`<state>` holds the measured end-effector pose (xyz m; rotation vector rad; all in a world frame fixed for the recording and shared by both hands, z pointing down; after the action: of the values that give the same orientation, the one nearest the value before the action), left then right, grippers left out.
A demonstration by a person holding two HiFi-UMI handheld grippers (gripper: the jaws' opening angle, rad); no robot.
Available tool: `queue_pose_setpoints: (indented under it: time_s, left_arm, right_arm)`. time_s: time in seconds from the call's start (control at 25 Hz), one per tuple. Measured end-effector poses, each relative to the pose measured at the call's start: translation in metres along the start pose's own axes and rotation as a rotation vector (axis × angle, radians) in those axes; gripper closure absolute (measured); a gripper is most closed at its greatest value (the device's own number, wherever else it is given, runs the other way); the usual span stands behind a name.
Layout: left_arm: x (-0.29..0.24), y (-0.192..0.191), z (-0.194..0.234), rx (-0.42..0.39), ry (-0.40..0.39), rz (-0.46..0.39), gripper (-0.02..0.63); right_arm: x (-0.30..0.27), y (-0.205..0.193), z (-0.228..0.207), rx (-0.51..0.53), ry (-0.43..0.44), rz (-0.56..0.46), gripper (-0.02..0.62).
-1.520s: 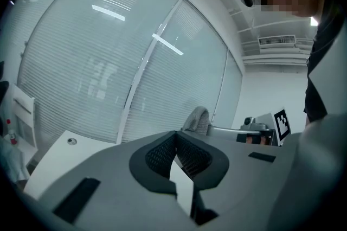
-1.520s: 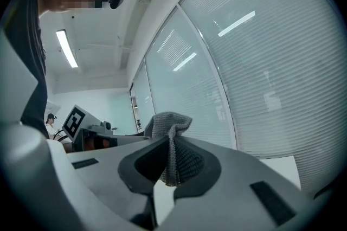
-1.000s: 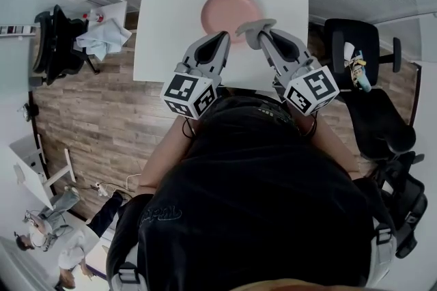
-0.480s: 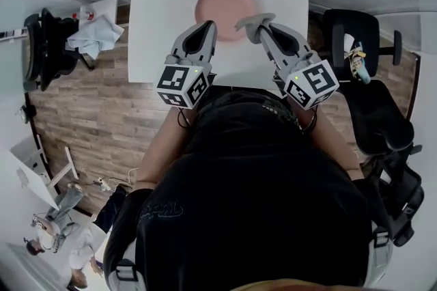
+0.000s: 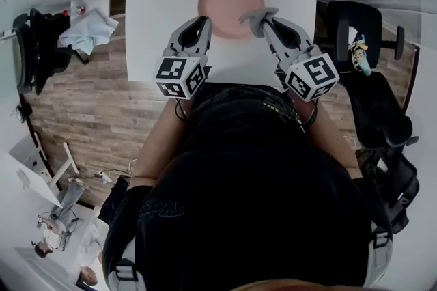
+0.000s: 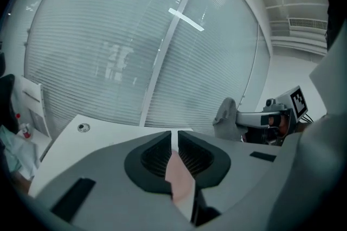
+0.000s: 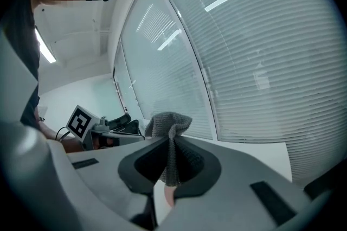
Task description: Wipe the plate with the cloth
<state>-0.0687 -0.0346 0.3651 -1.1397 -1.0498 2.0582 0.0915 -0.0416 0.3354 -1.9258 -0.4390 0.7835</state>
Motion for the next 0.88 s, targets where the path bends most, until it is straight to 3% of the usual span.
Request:
queue_pose_setpoints:
  time_s: [0.52, 0.88]
  left_arm:
    - [-0.038, -0.036, 0.054, 0.07, -0.01, 0.134, 0.466]
    - [-0.068, -0.085, 0.088, 0.136, 0.016, 0.254, 0.388]
  right_arm:
    - [-0.061, -0.026, -0.012, -0.018, -0.014, 0.094, 0.56]
    - [-0.088, -0.059, -0.035, -0.024, -0.049, 0.178, 0.56]
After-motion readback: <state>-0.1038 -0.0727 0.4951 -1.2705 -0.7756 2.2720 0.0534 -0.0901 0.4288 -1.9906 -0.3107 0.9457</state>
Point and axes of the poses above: the fingertips, and each gripper's own axes: x backward along the fingers, z to its left, y out of its top, the point moved 2 cm from there along x, backward along the fingers, and after that the axes turned 1 degree about -y, right-handed, at the moved point
